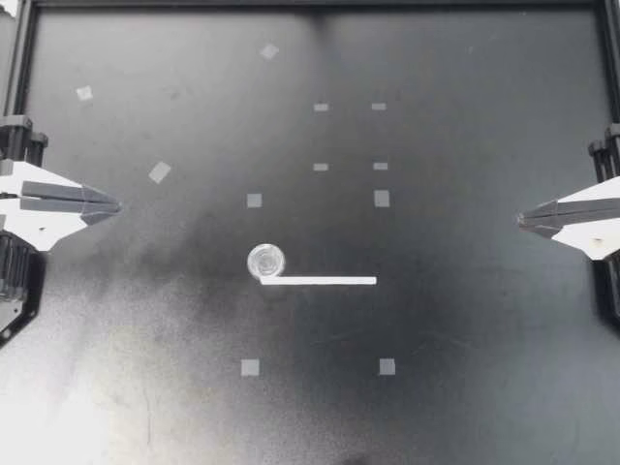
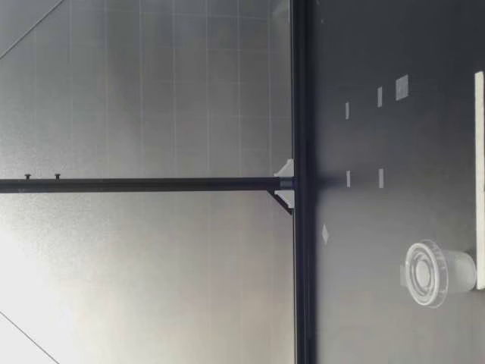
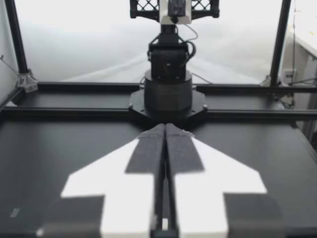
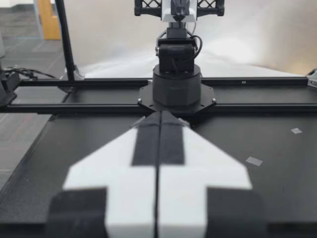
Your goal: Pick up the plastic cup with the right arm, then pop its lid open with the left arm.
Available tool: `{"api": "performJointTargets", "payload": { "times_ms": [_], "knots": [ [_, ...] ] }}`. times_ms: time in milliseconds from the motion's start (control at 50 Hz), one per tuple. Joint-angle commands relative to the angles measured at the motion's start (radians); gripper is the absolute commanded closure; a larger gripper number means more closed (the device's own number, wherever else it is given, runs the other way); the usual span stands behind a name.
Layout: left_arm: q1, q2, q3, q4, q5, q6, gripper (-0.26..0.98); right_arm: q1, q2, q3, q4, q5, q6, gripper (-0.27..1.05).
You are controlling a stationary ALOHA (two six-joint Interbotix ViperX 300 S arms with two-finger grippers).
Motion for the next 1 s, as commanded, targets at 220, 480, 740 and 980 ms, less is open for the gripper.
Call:
{"api": "performJointTargets", "payload": {
  "times_ms": [220, 480, 740, 980],
  "knots": [
    [0.014, 0.032, 0.054, -0.051, 0.012, -0.074, 0.75, -0.005, 0.107, 0.031, 0.017, -0.002, 0.078, 0.87],
    [0.014, 0.212, -0.155, -0.032, 0.296, -0.020, 0.75, -0.006, 0.268, -0.098, 0.005, -0.032, 0.123, 0.87],
    [0.014, 0.442, -0.158, -0.034, 0.206, -0.003, 0.75, -0.005, 0.411, -0.103, -0.009, -0.262, 0.127, 0.85],
    [0.014, 0.597, -0.164, -0.032, 0.132, 0.006, 0.75, -0.006, 0.552, -0.124, -0.009, -0.364, 0.129, 0.77]
  ]
}}
